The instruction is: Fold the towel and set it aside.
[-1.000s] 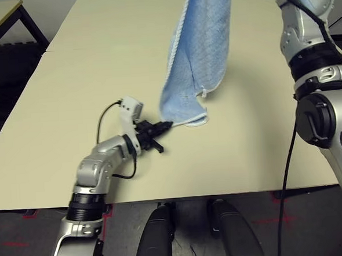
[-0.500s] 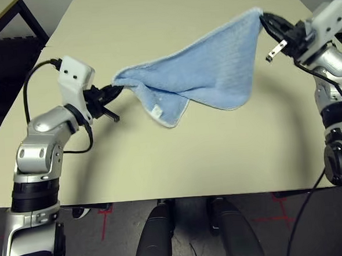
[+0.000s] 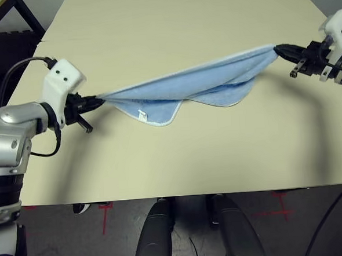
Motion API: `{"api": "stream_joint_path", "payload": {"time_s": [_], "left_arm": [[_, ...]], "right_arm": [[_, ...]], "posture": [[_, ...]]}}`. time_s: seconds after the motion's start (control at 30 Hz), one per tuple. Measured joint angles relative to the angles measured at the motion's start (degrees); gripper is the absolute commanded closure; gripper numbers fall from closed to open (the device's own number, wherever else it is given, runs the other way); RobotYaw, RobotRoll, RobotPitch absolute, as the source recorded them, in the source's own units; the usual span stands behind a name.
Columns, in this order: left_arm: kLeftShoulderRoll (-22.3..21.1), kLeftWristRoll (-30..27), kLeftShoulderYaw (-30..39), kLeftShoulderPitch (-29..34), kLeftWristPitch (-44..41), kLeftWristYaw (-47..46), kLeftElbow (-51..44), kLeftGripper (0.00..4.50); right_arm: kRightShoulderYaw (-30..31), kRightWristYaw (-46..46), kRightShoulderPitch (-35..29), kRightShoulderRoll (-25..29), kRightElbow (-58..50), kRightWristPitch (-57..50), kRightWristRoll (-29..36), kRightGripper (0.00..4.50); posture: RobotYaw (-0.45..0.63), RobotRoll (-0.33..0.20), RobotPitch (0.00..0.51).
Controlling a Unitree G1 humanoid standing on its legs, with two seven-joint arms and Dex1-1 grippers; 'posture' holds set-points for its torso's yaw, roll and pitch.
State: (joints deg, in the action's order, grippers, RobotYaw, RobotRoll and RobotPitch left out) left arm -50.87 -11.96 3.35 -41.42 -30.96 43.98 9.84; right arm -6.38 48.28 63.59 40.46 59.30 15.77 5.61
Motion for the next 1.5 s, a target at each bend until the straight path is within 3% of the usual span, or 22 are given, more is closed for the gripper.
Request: {"api": "stream_joint_path", "payload": {"time_s": [0.27,0.53,0.67,0.77,0.87,0.97,1.07,1.2,1.3,1.5], "left_arm": [[8.6,5.7,0.7,-17.7,13.9,-16.1,22.5,4.45],[11.6,12.4,-1.2,-36.9,34.3,-25.3,50.3,4.45],[11.7,13.3,-0.8,-42.4,43.6,-29.1,54.7,4.45],[11.6,13.0,1.1,-42.7,51.7,-30.0,54.5,4.45],[11.6,10.9,3.5,-39.4,56.6,-28.6,52.7,4.45],[11.7,8.3,4.4,-29.9,54.6,-21.7,47.7,4.45],[11.4,4.7,3.6,-13.7,45.1,-9.7,37.4,4.45],[5.6,-2.8,0.5,7.2,25.9,6.4,14.0,4.45],[-1.8,-5.9,0.1,12.6,15.4,14.3,2.9,4.45],[-6.6,-7.1,-0.5,15.2,5.7,21.4,-2.2,4.45]], "right_arm": [[-0.6,-14.6,10.0,-5.6,8.8,3.1,-2.3,4.50],[-0.8,-26.0,19.1,-7.1,13.9,3.6,-5.0,4.50],[-2.9,-28.8,22.6,-6.8,14.2,6.6,-4.7,4.50],[-5.0,-28.4,23.1,-6.0,14.1,9.9,-3.4,4.50],[-6.9,-24.1,21.4,-5.9,13.9,11.8,-1.5,4.50],[-8.4,-15.5,16.2,-5.2,12.9,11.2,1.1,4.50],[-9.7,-4.3,8.5,-4.4,12.7,8.0,3.8,4.50],[-9.9,7.3,-1.2,-2.5,12.1,3.9,4.9,4.50],[-9.5,13.2,-4.4,-0.8,10.3,1.9,4.9,4.50],[-4.2,22.7,-6.7,2.6,8.1,3.0,1.8,4.50]], "posture": [[0.05,0.000,0.345],[0.05,0.000,0.342],[0.04,0.000,0.319],[0.04,0.000,0.311],[0.04,0.000,0.308],[0.02,0.000,0.302],[0.02,0.000,0.300],[0.01,0.000,0.299],[0.02,0.000,0.295],[0.01,0.000,0.284]]}}
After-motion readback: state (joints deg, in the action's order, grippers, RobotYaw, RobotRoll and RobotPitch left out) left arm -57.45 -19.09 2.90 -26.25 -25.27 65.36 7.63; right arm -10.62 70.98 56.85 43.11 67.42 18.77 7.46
